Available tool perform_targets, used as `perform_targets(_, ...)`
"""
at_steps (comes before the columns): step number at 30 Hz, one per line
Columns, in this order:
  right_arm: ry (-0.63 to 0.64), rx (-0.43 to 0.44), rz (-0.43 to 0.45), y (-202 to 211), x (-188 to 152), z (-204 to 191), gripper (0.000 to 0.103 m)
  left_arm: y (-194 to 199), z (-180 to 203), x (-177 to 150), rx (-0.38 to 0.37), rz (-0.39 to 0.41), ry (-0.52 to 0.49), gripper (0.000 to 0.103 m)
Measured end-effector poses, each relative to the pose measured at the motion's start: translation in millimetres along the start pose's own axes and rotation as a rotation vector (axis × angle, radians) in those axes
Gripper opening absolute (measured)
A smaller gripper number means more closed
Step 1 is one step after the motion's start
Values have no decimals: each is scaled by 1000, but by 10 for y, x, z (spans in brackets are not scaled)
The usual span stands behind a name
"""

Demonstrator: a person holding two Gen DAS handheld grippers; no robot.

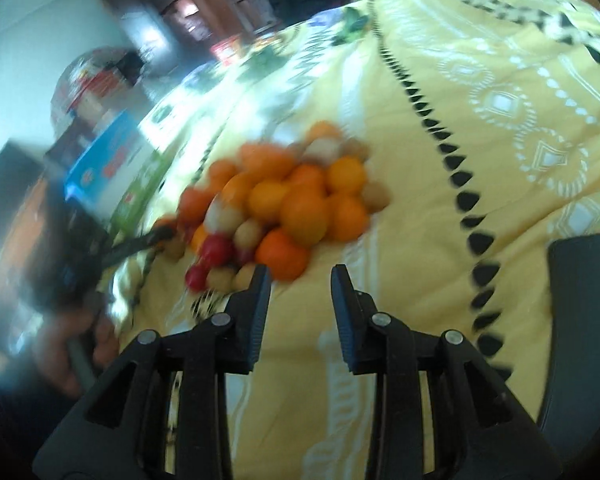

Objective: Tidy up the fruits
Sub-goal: 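Grasp a large orange with the left tool while the right tool grasps another orange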

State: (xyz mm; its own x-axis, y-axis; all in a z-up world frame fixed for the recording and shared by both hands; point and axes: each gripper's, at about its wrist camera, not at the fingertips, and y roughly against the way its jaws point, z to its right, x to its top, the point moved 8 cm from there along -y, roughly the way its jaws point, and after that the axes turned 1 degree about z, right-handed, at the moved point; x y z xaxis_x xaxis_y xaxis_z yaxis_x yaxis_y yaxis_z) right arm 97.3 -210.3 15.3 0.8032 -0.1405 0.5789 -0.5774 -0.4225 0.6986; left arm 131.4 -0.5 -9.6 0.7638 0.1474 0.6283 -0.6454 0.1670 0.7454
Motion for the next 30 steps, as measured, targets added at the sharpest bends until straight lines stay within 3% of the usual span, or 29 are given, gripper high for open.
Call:
perform_targets(3,4,-13,-2,-127,150,1,34,174,111,11,-32,21,-16,35)
perform_targets(6,33,-37,-15,-256,197,-26,42,332,246,19,-66,35,-49,35)
perform_targets(10,69,-56,-35,-361,154,-67,41,481,379,26,-90,47,-75,35)
perform_targets(13,105,-78,-37,-361,125,-95,34,579,466,12,-96,55,-96,35)
perform_targets(22,198,-84,72,226,105,-486,33,1110,632,50,-124,129,-144,35)
perform_targets(30,314,-107,99,457,136,-1098,33,1753,515,158,-110,225,-134,35)
